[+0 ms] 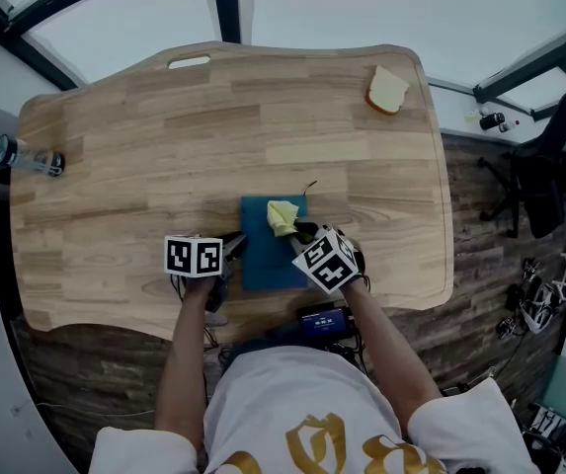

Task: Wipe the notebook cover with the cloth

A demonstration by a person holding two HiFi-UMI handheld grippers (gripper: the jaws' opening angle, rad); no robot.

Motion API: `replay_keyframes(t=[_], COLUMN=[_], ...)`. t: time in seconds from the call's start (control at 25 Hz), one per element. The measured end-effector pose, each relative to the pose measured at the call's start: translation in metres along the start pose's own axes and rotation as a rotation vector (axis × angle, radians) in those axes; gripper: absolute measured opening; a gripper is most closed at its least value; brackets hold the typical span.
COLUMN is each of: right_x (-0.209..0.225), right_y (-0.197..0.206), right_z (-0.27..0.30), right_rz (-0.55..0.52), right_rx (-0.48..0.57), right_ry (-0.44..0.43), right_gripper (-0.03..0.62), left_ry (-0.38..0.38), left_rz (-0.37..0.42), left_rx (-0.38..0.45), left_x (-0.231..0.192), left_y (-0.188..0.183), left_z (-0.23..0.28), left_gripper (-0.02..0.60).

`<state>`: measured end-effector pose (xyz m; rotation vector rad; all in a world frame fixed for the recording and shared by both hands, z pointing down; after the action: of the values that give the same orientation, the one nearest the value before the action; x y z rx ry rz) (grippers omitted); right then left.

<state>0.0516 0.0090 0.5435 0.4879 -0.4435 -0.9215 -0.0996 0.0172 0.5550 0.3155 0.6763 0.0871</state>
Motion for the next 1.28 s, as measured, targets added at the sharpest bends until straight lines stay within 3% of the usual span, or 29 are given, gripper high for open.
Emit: replay_keyframes(t=[0.44,0.72,0.8,0.92,1.08,1.28], right_x=[0.009,0.014,0.013,0.011,0.001,-0.020], right_y=[-0.003,-0.017,-0.019,-0.022,-0.024,-0.029], right_z=[-0.002,-0.032,-0.047,-0.073,-0.101,-0.127], right_rz=[0.015,0.091,0.115,0.137,0.169,0.180], right_rx=[0.019,0.156,0.199,0.262,0.350,0.430], right_ry=[0.023,0.170,0.216,0.303,0.374,0.415], right_gripper=[0.040,0.040,0.040,0.040,0.040,0.040], left_ry=[-0.009,-0.002,-0.019,-0.071,-0.171,-0.265], left_rz=[0.003,-0.042,-0.024,0.042,0.146,0.377], left_rx=[0.007,0.028,0.056,0.152,0.368,0.553], left_x=[0.001,-0.001,0.003,0.011,0.022,0.064], left_y=[0.001,0.001,0.001,0.000,-0.011,-0.019], left_z=[0.000,-0.002,-0.009,-0.025,-0.059,-0.097], left_gripper=[0.046,0.048,0.038,0.035,0.035,0.030])
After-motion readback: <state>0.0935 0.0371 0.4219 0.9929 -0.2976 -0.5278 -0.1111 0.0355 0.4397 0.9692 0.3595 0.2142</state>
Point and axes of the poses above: the fingertips, and each gripper's own axes: z forward along the fingers, x to its right, y out of its underside, the point moved 5 cm from there along -z, backward along the fingers, and after that the axes turned 5 degrees about -y, right-handed, at the moved point
